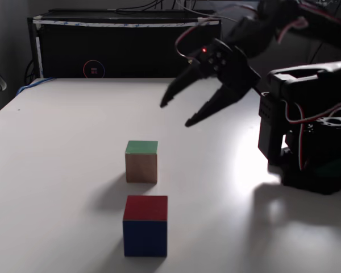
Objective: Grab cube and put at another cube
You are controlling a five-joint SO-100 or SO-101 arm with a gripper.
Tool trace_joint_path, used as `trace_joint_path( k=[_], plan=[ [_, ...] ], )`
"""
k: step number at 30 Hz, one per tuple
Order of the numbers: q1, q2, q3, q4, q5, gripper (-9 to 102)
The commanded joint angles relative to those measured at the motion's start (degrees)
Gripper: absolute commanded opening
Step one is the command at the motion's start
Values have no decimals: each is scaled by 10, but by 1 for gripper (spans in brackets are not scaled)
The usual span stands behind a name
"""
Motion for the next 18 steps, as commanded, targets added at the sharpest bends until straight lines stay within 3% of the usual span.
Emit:
trace_joint_path(
  k=[1, 8, 18],
  plan=[
    [4, -74, -86, -11, -5, 29],
    [8, -189, -163, -11, 2, 36],
    [44, -502, -331, 8, 28, 39]
  ],
)
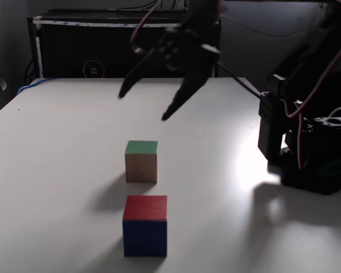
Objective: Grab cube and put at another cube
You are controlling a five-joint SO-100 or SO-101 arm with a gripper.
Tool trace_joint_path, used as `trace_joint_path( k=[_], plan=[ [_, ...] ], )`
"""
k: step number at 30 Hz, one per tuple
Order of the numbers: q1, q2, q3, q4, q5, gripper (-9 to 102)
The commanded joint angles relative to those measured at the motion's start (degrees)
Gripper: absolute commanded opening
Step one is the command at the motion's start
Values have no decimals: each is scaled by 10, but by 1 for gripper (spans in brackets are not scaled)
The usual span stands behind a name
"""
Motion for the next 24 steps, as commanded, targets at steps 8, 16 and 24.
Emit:
trace_joint_path(
  k=[8, 16, 24],
  plan=[
    [10, -96, -54, 22, 2, 42],
    [-15, -99, -33, 34, 17, 45],
    [-25, -147, -36, 30, 36, 46]
  ],
)
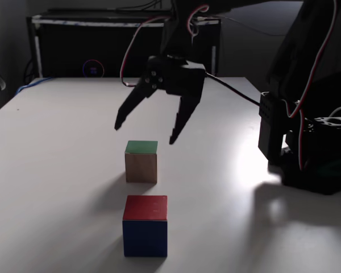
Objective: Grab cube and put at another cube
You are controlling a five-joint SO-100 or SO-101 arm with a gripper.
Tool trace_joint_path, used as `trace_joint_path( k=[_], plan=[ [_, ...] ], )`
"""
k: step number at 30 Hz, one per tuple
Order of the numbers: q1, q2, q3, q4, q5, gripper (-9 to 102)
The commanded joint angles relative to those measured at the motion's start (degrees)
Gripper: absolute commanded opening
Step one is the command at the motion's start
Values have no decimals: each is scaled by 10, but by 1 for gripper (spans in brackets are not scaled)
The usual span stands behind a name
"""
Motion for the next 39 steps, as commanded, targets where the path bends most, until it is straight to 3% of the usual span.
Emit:
trace_joint_path(
  k=[1, 17, 28, 39],
  plan=[
    [-2, -16, -10, -4, 4, 47],
    [24, -113, -51, -47, -1, 45],
    [21, -156, -75, -62, 0, 38],
    [32, -163, -83, -83, 3, 22]
  ],
)
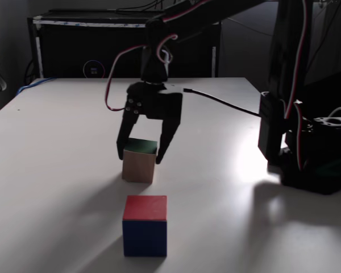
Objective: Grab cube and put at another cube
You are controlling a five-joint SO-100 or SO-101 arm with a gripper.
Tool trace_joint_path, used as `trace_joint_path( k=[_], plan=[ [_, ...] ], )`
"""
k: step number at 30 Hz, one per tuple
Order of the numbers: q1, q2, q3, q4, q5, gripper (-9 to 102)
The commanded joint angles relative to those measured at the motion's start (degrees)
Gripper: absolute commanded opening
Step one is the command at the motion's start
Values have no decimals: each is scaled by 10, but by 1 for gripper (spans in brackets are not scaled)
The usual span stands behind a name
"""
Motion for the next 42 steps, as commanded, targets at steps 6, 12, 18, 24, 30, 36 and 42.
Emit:
trace_joint_path(
  k=[6, 12, 18, 24, 30, 36, 42],
  plan=[
    [0, 18, -22, 4, 13, 18],
    [-46, 145, 6, 47, 35, 18],
    [-149, 289, 6, 124, 76, 18],
    [-247, 251, -93, 205, 109, 20],
    [-281, 165, -163, 211, 127, 20],
    [-291, 43, -242, 206, 140, 21],
    [-314, -46, -308, 206, 161, 21]
  ],
)
